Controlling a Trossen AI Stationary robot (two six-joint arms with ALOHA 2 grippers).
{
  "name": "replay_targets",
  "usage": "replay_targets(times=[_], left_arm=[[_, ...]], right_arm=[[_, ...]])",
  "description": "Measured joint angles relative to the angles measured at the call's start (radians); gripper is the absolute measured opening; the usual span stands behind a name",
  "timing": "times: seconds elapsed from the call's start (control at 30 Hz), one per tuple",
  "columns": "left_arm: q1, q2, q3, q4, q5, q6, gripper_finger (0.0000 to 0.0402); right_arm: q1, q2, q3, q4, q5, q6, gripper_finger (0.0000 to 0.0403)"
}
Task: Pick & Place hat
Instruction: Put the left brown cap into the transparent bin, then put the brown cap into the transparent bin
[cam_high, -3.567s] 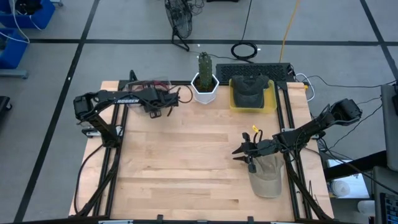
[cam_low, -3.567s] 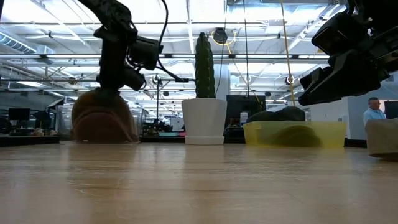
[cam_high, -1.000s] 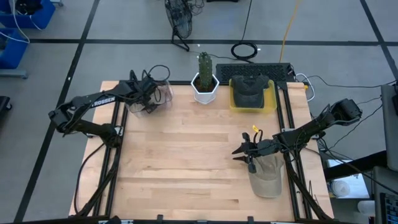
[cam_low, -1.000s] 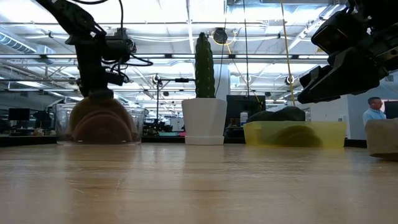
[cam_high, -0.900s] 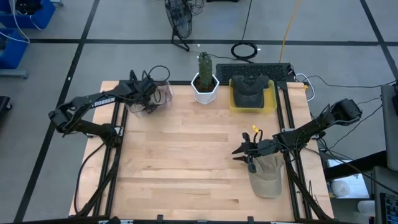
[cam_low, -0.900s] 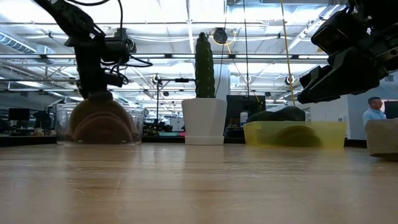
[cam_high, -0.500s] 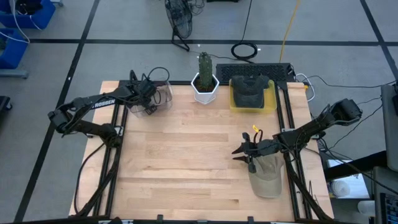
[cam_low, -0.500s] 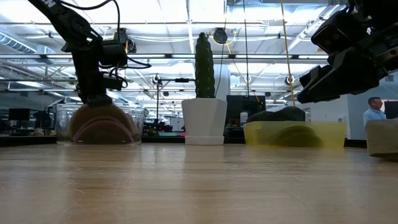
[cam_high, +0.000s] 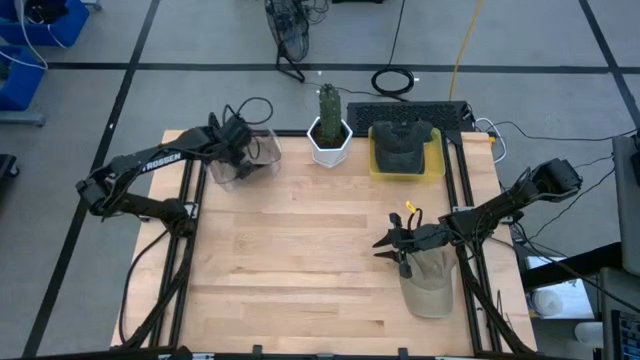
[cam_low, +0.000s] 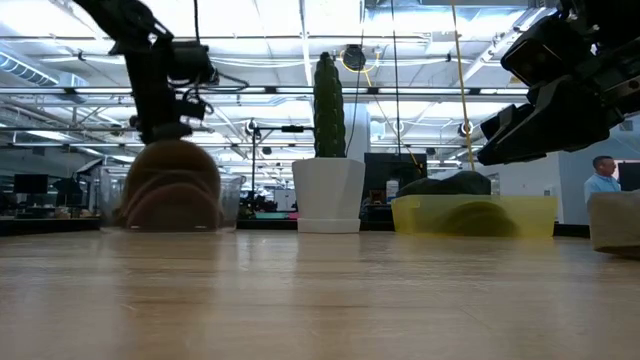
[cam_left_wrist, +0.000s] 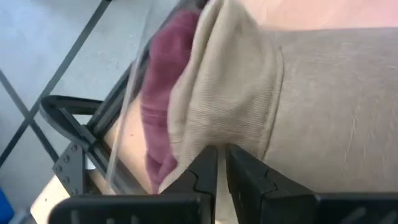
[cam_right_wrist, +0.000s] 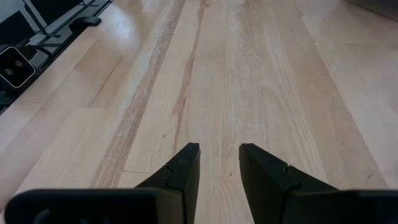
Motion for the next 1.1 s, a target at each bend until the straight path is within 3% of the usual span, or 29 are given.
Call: replay_targets(times=[0.27, 0.53, 0.7, 0.97, 1.1], left_arm=[[-0.06, -0.044, 0.126, -0.108, -0.014, -0.024, 0.003], [-0.187, -0.082, 0.161, -0.045, 0.03, -0.099, 0.0007], [-0.311, -0.08, 0.159, 0.199, 0.12, -0.104, 0.0024], [-0.448, -0.073, -0.033, 0.854, 0.345, -0.066, 0.0026], [-0.456, -0.071, -0.143, 1.048, 0.404, -0.063, 0.0026]], right_arm=[[0.0, 0.0, 0.0, -0.001, 0.0, 0.019, 0.01], [-0.002, 0.0, 0.0, 0.002, 0.0, 0.021, 0.01], [-0.022, -0.049, 0.046, -0.064, 0.0, 0.023, 0.01], [-0.061, -0.112, 0.327, -0.649, -0.011, 0.097, 0.01], [-0.059, -0.112, 0.454, -0.886, -0.107, 0.171, 0.01]])
